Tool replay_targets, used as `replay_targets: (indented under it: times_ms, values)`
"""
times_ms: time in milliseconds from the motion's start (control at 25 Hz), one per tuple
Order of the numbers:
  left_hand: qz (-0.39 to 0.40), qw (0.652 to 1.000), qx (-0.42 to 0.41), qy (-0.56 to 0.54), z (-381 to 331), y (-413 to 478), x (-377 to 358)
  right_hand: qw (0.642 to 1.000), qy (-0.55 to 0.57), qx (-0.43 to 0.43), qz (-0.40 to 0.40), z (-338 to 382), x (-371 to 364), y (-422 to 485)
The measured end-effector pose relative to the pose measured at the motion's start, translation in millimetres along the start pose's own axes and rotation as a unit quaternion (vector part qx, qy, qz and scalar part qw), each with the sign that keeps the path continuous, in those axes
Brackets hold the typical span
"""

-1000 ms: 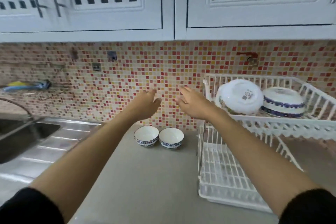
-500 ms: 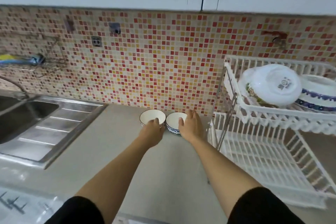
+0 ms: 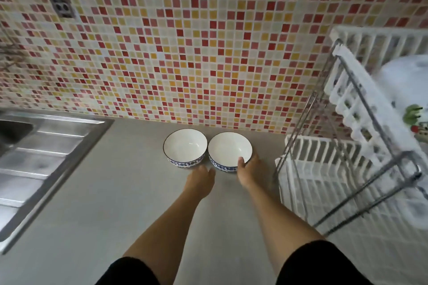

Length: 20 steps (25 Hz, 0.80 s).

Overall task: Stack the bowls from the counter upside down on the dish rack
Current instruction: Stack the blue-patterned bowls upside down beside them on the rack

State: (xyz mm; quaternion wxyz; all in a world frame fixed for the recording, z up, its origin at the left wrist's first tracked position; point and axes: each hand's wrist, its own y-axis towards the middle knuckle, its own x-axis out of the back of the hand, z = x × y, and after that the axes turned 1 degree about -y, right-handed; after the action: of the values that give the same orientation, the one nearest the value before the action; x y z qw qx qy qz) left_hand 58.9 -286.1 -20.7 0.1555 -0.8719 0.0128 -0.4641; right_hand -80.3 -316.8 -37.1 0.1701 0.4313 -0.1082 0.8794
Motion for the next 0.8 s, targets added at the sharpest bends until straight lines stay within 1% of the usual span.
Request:
replay_targets:
  times_ms: [160, 320, 440, 560, 680, 800]
  values:
    - [0.022, 0.999, 0.026, -0.039, -5.4, 35.6, -17.0, 0.997, -0.005, -0.072, 0.025, 0.5, -26.5, 23.6]
    - [0.021, 0.993, 0.035, -0.107, -9.5, 52.8, -29.4, 0.993, 0.008, -0.098, 0.057, 2.6, -38.3, 33.9]
    - [0.012, 0.989, 0.063, -0.136, -12.3, 53.1, -36.6, 0.991, 0.027, -0.121, 0.059, 0.9, -37.2, 24.1]
    - [0.011, 0.987, 0.074, -0.143, -10.1, 39.3, -41.3, 0.987, 0.08, -0.134, 0.035, -6.9, -34.4, -4.2]
    - [0.006, 0.993, 0.067, -0.096, 2.6, 18.7, -36.5, 0.983, 0.142, -0.116, 0.021, -21.7, -34.8, -33.9]
    - [-0.033, 0.998, 0.04, -0.028, 15.8, -9.2, -12.5, 0.979, 0.195, -0.047, 0.047, -24.8, -22.3, -68.4]
